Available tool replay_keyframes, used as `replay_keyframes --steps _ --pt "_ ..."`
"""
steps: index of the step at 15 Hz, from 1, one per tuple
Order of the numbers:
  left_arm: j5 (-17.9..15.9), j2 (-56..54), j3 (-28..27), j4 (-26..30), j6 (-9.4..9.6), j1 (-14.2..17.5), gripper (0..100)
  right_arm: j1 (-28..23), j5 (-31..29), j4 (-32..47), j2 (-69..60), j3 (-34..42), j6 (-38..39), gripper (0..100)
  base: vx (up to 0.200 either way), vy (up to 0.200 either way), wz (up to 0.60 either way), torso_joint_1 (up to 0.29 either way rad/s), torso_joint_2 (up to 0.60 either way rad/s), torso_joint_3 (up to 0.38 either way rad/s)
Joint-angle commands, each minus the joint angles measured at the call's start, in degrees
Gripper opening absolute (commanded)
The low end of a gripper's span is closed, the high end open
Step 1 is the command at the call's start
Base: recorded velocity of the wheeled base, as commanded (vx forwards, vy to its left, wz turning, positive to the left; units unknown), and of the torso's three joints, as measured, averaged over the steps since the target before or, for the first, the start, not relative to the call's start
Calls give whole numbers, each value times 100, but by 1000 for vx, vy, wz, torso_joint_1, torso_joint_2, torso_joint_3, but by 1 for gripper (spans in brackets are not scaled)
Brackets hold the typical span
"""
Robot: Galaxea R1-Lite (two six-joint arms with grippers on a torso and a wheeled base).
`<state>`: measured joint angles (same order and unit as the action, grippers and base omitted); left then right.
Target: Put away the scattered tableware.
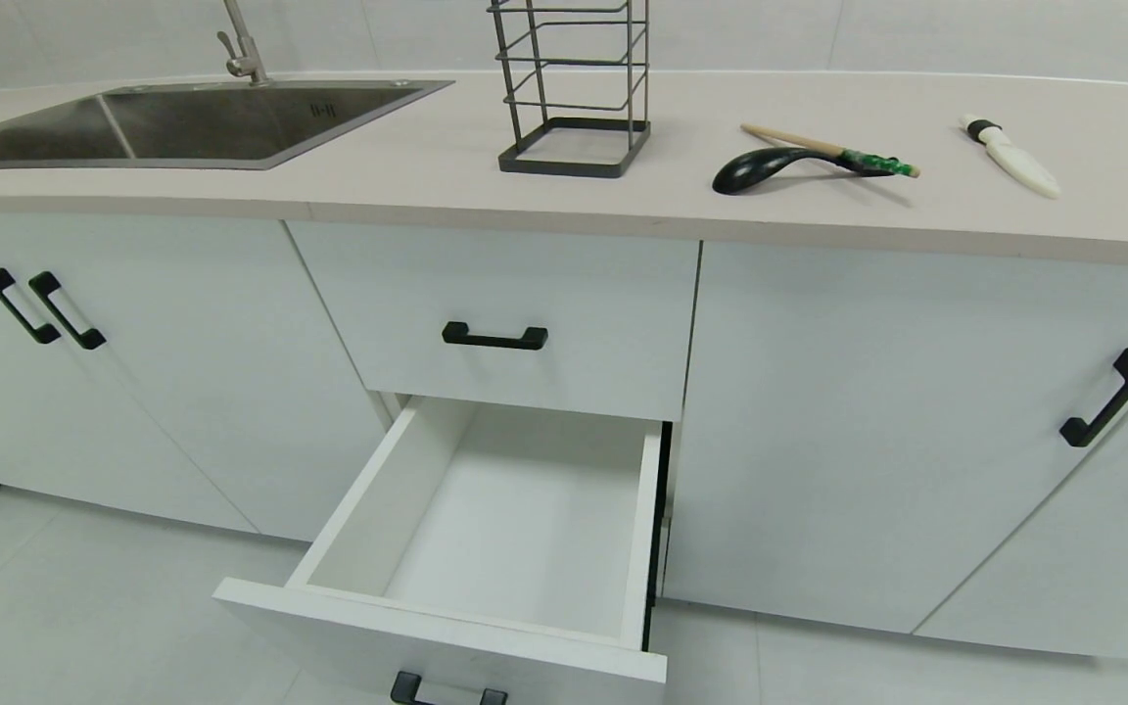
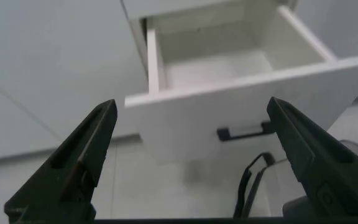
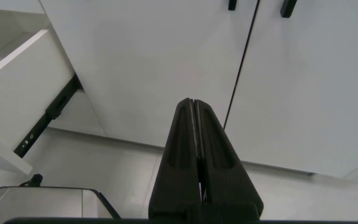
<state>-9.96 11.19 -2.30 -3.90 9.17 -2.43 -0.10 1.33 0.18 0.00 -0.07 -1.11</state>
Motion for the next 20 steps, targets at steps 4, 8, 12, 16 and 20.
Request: replay_keyframes --steps 4,8,12,16,20 --pt "891 -1119 222 197 -29 278 100 1 -71 -1 0 -1 14 0 0 0 0 0 0 0" --pt "776 -1119 222 188 -38 278 100 1 -150 -1 0 -1 14 0 0 0 0 0 0 0" --pt "1805 -1119 222 170 -468 278 100 1 -142 -1 0 -1 5 0 0 0 0 0 0 0" --pt "1690 -1119 222 170 -741 269 100 1 -142 -1 0 -1 5 0 0 0 150 1 1 -1" --pt "1207 -1119 230 214 -592 278 100 1 -89 -1 0 -1 -21 0 0 0 0 0 0 0"
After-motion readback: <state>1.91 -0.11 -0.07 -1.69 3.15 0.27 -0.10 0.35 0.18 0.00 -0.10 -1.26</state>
